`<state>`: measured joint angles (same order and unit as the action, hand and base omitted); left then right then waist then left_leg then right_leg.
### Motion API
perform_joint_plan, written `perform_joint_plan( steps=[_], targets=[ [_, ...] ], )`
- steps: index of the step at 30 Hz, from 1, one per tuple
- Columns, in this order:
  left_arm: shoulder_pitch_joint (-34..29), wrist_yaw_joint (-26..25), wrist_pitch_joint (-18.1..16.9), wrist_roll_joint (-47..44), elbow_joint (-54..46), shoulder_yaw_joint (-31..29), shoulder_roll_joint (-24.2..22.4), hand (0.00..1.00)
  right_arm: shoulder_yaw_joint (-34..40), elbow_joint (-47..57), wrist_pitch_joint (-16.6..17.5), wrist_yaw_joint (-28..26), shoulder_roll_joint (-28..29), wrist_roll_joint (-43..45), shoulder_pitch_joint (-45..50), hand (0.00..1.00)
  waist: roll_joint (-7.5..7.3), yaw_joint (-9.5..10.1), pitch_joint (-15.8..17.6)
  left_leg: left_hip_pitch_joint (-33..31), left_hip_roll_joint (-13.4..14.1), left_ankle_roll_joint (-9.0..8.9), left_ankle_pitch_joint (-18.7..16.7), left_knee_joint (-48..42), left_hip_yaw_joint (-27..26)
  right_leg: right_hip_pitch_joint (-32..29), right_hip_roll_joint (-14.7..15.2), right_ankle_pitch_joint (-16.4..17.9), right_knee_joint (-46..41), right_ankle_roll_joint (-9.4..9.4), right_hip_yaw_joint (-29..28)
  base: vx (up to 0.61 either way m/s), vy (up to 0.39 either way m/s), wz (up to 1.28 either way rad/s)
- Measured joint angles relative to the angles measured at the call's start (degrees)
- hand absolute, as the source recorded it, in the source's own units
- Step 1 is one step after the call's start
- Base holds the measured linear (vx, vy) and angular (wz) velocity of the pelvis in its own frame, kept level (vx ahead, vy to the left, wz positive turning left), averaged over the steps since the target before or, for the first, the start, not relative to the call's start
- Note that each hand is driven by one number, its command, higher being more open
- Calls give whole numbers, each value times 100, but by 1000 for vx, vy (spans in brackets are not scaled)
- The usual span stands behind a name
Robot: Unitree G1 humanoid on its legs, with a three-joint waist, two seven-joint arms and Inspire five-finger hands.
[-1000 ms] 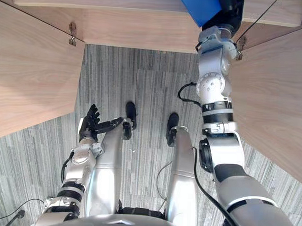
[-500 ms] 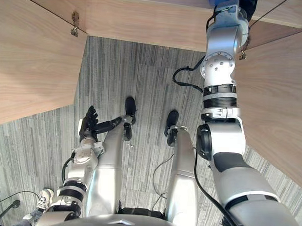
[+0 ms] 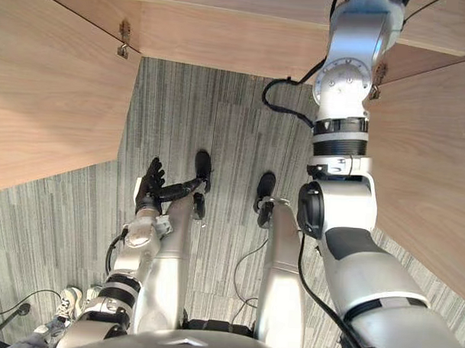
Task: Walk over to the cabinet, pick up the folder, carry it to the office cabinet, place the folder inside the office cabinet, then close the office cabinet door
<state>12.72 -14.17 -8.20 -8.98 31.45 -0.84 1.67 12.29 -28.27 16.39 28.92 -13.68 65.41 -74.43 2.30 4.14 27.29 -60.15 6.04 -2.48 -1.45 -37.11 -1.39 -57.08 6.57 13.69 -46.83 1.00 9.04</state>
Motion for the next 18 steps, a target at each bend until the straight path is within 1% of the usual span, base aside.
perform_joint_plan(
  steps=[4, 6, 8, 12, 13, 18],
  targets=[
    [-1, 7, -4, -1, -6, 2, -60, 100, -146, -4, -13, -119, -72, -12, -99, 100, 3, -2, -4, 62, 8, 17, -10, 27, -91, 47, 22, 0, 23, 0, -16, 49, 13, -1],
    [-4, 23, 1, -1, 5, 1, -54, 100, -486, -50, -146, -177, -270, -90, -100, 100, 3, -20, -4, 85, 12, 22, -14, 35, -100, 79, 24, -1, 43, -1, -13, 0, 0, 0],
    [-17, 55, 0, 0, 25, 3, -53, 100, -832, -197, -449, -428, -492, -393, -129, 100, 9, -29, -9, 140, 14, 27, -17, 67, -105, 139, 23, -2, 105, -4, -7, 0, 0, 0],
    [-18, 100, 0, 0, 49, 2, -33, 100, -1348, -584, -746, -807, -708, -701, -394, 100, 15, -69, -12, 159, 19, 28, -15, 85, -120, 152, 23, -7, 124, -7, -8, 0, 0, 0],
    [-13, 110, -8, 0, 95, 0, -29, 100, -1476, -814, -873, -940, -735, -793, -503, 100, 15, -89, -12, 182, 20, 28, -15, 102, -122, 178, 22, -9, 145, -9, -5, 0, 0, 0],
    [-9, 166, -11, 0, 174, -1, -18, 100, -1835, -1319, -1130, -1179, -859, -944, -558, 100, 17, -103, -14, 280, 23, 32, -11, 194, -145, 279, 13, -46, 240, -34, -8, 24, 6, -2]
  ],
)
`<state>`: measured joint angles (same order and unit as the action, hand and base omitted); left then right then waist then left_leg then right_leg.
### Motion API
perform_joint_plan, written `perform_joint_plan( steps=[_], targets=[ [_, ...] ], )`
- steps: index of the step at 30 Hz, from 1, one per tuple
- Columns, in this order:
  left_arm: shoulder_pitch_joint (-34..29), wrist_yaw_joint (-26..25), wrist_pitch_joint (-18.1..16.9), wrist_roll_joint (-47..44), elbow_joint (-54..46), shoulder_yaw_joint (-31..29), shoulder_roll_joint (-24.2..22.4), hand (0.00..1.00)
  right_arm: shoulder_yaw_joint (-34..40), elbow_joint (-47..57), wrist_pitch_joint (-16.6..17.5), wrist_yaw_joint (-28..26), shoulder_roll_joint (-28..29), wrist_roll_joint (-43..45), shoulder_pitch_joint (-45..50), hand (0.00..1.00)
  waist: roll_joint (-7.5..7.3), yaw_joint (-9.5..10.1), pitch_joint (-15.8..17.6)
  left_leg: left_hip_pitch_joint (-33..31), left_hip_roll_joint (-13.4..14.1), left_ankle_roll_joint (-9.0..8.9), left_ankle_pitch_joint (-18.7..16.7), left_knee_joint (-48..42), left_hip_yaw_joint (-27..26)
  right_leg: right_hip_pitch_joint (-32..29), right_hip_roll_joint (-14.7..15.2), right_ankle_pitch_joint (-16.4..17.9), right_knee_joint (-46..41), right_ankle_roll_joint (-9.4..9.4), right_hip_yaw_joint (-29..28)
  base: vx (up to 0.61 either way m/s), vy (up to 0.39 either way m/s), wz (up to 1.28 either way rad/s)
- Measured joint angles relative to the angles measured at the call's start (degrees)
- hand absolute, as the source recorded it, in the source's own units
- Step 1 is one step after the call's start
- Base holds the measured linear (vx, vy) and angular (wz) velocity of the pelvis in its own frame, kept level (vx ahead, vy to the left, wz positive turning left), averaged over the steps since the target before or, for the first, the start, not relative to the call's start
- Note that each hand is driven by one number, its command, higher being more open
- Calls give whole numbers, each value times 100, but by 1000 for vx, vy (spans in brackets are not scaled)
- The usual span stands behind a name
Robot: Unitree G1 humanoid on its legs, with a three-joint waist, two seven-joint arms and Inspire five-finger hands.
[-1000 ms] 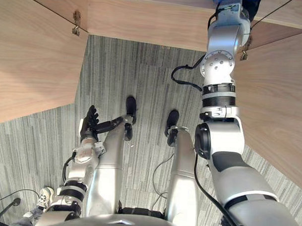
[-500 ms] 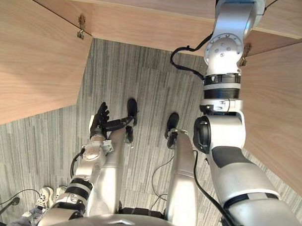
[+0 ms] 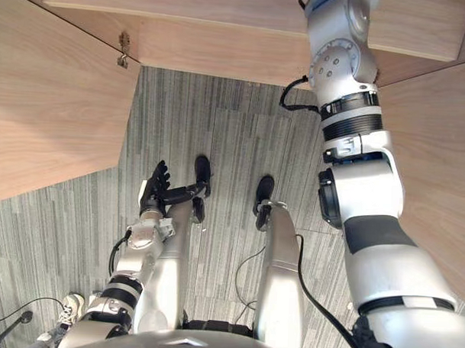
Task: Walk over to the cabinet, pick up the folder, carry it to the office cabinet, place the folder inside the office cabinet, then close the office cabinet door
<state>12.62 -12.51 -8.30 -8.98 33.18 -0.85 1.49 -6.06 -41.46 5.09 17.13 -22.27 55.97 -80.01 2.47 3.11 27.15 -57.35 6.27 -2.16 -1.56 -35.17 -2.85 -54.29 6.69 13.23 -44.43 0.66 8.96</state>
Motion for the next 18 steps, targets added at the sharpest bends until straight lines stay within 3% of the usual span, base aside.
perform_joint_plan(
  steps=[9, 18],
  targets=[
    [3, 40, -38, -1, 88, -7, 50, 100, -40, -518, -239, -264, -131, -226, 59, 100, 1, -16, -1, 28, 34, 9, -5, 27, -83, 52, -22, -45, 118, -30, -25, 23, 10, -2],
    [-12, 183, -37, 0, 201, -5, 176, 100, -885, -19, -375, -880, -1111, -1022, 798, 100, 2, -34, -1, 103, 82, 88, -64, -5, -180, 99, -63, -60, 171, -54, -115, 12, -3, -5]
  ],
)
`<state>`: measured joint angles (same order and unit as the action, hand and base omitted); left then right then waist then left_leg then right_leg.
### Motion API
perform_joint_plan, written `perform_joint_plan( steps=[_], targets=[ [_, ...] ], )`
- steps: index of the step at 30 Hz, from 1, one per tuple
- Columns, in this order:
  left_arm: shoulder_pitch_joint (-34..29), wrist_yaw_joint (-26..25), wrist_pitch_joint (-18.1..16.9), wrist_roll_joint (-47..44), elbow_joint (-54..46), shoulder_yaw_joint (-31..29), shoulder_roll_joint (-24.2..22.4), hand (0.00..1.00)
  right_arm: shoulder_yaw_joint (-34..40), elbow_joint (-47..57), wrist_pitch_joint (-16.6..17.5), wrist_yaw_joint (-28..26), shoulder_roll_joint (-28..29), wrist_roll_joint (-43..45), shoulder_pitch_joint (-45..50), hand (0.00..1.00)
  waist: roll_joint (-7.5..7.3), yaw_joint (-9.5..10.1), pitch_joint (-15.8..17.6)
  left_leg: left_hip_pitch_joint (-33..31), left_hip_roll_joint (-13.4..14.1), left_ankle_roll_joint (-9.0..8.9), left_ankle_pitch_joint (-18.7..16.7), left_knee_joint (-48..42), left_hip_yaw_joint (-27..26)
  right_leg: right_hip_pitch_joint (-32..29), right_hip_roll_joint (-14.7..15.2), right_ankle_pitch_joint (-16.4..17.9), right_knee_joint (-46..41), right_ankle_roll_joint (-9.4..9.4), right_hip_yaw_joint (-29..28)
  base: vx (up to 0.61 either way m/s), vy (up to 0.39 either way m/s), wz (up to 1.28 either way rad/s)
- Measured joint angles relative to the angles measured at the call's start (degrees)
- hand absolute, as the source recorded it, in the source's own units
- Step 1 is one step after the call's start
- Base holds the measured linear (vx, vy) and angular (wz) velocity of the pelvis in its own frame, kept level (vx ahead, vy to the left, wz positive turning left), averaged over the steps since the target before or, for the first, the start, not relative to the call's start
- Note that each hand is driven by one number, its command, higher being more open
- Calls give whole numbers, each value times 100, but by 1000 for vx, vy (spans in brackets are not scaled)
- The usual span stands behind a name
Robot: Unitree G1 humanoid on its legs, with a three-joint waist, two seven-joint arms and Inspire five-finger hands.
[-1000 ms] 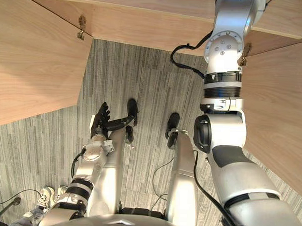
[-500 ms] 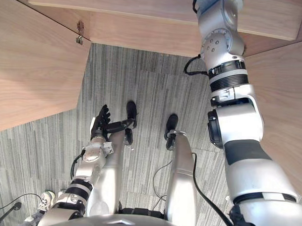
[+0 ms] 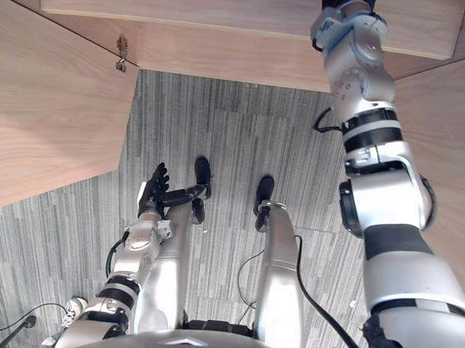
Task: Walk over to the cabinet, pick up the folder, carry it to the office cabinet, place the folder inside the office cabinet, then close the office cabinet door
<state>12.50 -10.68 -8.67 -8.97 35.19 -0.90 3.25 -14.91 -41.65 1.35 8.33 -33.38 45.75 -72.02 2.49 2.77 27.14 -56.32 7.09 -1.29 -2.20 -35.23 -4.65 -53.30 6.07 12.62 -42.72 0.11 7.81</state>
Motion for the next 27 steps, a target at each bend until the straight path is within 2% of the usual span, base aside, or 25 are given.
perform_joint_plan(
  steps=[6, 14, 20, 21, 24, 27],
  targets=[
    [-112, 155, 3, 47, 9, 6, 105, 100, -911, 1041, 29, -743, -1137, -622, 828, 100, -1, -27, 0, 66, 16, 19, -23, 18, -52, 49, -9, -3, 23, -6, -31, 16, -5, -2],
    [-327, 392, -6, 202, 27, 161, 312, 100, -2344, 1698, 324, -1561, -2360, -1450, 1023, 100, -65, -6, -59, 229, 36, 12, -32, 124, -83, 208, -28, -1, 156, -11, -13, 4, -2, 0],
    [-377, 502, -10, 295, 115, 187, 434, 100, -2812, 1724, 417, -1901, -2535, -1837, 1044, 100, -285, 21, -220, 329, 54, 1, -41, 221, -131, 291, -28, -2, 235, -12, 5, 45, -14, -2],
    [-377, 502, -9, 296, 122, 192, 434, 100, -2814, 1725, 420, -1904, -2536, -1881, 1072, 0, -285, 20, -220, 345, 57, 2, -41, 223, -129, 325, -29, -2, 249, -12, 23, 39, -1, 4],
    [-398, 500, -12, 296, 126, 220, 433, 100, -2544, 1865, 428, -1868, -2537, -1892, 1441, 0, -333, 59, -274, 370, 58, 11, -52, 243, -138, 362, -28, -1, 304, -12, 31, 13, 1, 1],
    [-397, 485, -13, 296, 119, 220, 426, 100, -1632, 2390, 445, -1611, -2304, -1903, 2346, 0, -347, 106, -283, 370, 58, 11, -52, 270, -149, 364, -30, -5, 344, -18, 32, 0, 0, 0]
  ],
)
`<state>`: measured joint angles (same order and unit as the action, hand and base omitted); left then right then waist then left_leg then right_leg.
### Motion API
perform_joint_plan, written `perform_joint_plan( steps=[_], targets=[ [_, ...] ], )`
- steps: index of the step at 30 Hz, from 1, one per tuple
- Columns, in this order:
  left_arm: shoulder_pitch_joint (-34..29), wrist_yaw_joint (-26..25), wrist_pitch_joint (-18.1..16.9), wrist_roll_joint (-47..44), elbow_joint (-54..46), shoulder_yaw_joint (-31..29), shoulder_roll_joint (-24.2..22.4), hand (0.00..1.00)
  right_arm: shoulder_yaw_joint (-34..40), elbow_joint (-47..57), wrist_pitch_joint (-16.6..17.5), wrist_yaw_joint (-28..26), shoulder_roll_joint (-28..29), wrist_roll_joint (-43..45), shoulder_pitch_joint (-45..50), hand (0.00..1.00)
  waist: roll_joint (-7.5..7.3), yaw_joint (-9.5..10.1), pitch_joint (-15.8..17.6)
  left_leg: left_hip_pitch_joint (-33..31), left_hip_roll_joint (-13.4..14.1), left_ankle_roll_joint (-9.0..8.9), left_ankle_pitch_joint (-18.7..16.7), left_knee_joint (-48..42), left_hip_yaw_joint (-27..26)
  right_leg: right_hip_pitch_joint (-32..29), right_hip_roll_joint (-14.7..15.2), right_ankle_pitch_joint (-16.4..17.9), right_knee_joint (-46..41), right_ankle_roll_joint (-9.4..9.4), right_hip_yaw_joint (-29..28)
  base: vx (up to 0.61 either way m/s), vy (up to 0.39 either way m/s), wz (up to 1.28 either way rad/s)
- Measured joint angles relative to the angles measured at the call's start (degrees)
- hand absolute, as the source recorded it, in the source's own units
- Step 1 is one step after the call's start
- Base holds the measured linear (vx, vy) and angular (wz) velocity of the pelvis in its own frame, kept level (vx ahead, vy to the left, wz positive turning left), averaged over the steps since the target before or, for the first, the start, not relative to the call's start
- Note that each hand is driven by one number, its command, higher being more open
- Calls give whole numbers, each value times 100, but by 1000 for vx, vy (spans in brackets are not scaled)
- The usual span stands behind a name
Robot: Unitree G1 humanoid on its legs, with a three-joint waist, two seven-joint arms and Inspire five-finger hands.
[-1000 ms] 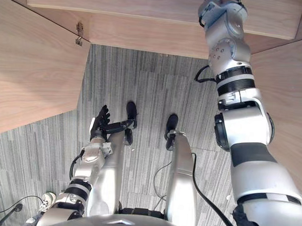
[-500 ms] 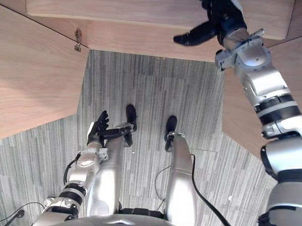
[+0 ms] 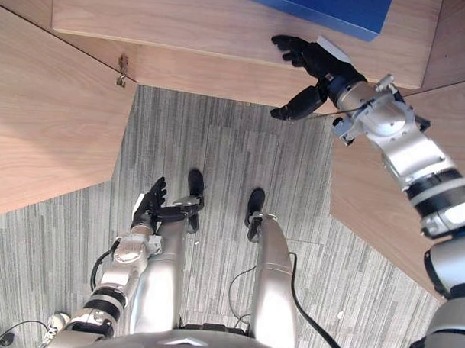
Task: Walk over to the cabinet, pick up the folder, carry it to the office cabinet, place the folder inside the office cabinet, then close the office cabinet door
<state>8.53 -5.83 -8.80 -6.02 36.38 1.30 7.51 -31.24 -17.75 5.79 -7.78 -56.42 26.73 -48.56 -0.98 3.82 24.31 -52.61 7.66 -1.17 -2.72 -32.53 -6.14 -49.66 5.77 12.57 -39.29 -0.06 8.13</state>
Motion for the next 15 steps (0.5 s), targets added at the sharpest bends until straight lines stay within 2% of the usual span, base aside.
perform_joint_plan(
  steps=[1, 3, 6, 11, 15],
  targets=[
    [0, -10, 0, 0, 0, -1, -2, 100, 225, 120, 4, 108, 133, -75, 201, 0, 0, 6, 0, 0, 0, 0, 0, 6, -3, 0, -1, -2, 8, -3, -1, 34, 1, -3],
    [-1, -57, 6, 1, 1, -8, -2, 100, 962, 547, 12, 538, 806, -480, 819, 0, 0, -9, 0, 3, 13, 3, -2, 21, -42, -4, -10, -12, 38, -16, -22, 39, 1, -5],
    [0, -142, 3, 54, -21, -51, -54, 100, 1453, 940, 23, 1039, 1353, -1123, 1065, 0, 0, -19, 0, 13, 26, 18, -13, 18, -69, -3, -18, -25, 42, -36, -49, 41, 6, -5],
    [0, -277, 1, 152, -65, -107, -128, 100, 2086, 1445, 105, 1766, 1846, -2369, 1178, 0, 0, 7, 0, 2, 32, 49, -70, -74, -74, 3, -16, -23, 26, -41, -65, 0, 1, -1],
    [0, -383, 1, 216, -83, -243, -218, 100, 2169, 1525, 94, 2104, 2026, -3304, 1188, 0, 0, 10, 0, -11, 27, 65, -81, -99, -74, 3, -5, -22, 16, -43, -62, 0, 0, 0]
  ],
)
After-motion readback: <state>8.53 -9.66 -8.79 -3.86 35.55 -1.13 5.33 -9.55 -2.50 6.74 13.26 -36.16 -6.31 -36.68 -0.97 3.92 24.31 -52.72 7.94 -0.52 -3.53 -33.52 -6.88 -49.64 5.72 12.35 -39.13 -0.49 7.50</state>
